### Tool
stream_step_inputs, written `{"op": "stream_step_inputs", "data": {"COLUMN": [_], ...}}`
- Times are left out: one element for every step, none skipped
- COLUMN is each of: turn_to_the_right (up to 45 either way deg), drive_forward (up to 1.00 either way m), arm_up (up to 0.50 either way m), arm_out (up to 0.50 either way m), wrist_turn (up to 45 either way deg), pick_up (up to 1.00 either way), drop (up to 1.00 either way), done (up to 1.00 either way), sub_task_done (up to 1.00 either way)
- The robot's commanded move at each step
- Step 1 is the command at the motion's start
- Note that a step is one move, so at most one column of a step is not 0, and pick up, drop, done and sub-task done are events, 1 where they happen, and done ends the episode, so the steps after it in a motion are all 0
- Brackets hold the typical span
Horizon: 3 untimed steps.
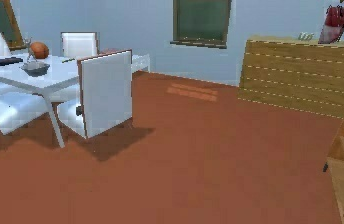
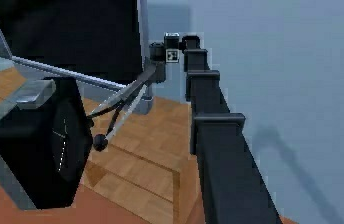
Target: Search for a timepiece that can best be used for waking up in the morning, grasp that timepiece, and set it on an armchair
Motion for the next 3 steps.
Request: {"op": "stream_step_inputs", "data": {"turn_to_the_right": [0.0,-45.0,-39.0], "drive_forward": [0.0,0.0,0.0], "arm_up": [0.0,0.0,0.0], "arm_out": [-0.4,0.0,0.0], "wrist_turn": [0.0,0.0,0.0], "pick_up": [0.0,0.0,0.0], "drop": [0.0,0.0,0.0], "done": [0.0,0.0,0.0], "sub_task_done": [0.0,0.0,0.0]}}
